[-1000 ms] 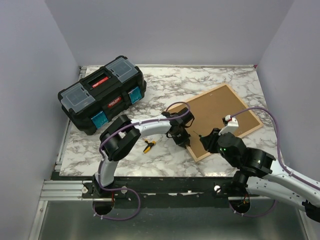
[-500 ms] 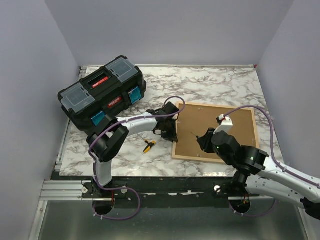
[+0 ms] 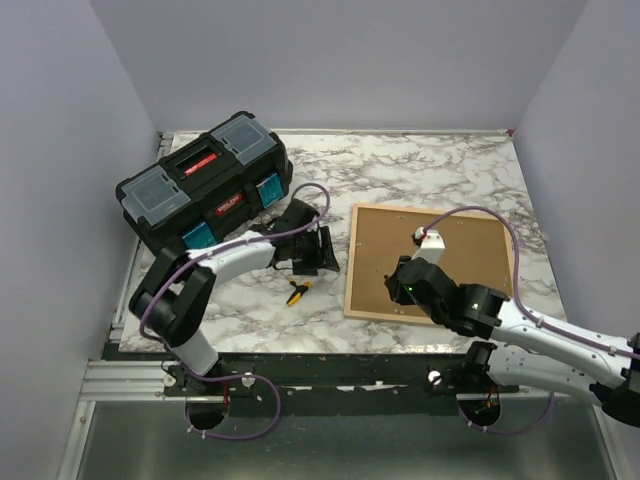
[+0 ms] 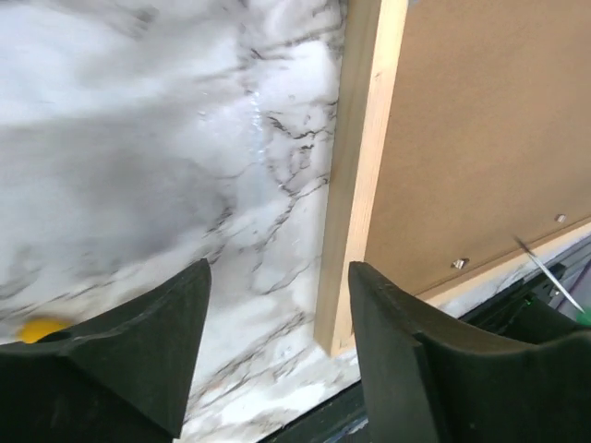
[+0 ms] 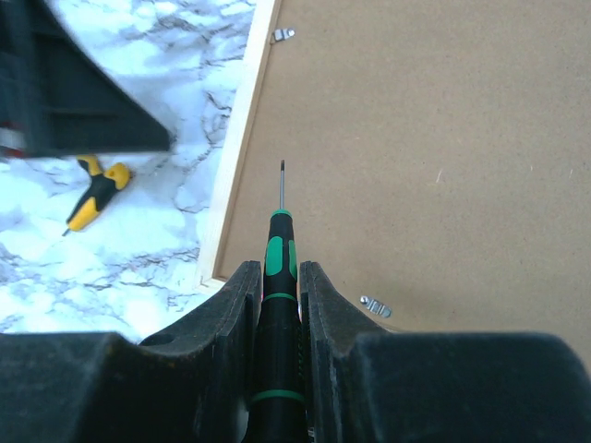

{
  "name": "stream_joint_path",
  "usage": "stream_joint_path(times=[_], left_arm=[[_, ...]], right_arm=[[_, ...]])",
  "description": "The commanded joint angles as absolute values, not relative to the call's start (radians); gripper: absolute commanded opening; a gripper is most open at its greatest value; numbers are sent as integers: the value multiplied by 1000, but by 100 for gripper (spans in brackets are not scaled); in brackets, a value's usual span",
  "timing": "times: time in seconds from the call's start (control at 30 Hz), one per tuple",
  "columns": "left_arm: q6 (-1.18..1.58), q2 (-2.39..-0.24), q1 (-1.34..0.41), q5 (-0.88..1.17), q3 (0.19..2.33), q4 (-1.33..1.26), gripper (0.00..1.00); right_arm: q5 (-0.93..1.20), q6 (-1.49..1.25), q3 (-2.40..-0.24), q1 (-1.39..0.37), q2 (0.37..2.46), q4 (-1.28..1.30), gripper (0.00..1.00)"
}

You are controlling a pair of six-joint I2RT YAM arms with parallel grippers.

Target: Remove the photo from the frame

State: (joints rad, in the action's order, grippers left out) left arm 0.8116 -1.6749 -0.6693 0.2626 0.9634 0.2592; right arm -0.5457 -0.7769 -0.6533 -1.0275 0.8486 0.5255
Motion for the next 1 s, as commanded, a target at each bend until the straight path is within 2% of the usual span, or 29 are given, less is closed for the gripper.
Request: stream_joint_path(times=[0.0, 0.13, 0.33, 0.43, 0.53, 0.97], left_arm=[[710, -1435, -576, 295, 970, 308, 66], [600, -1285, -508, 304, 1113, 456, 70], [420, -1198, -466, 225, 1382, 609, 75], [358, -1167, -463, 181, 1354, 583, 78], [331, -1136, -454, 178, 1222, 494, 78], [339, -1133, -432, 229, 1216, 516, 78]], right_arm=[[-567, -764, -705, -1026, 958, 453, 1], [-581, -718, -760, -987, 1090, 412, 1], [-430, -642, -844, -809, 1281, 311, 1], [-396, -617, -917, -771, 1385, 307, 1], [-383, -601, -983, -760, 1465, 310, 1], [-437, -576, -1112, -750, 1637, 354, 0]])
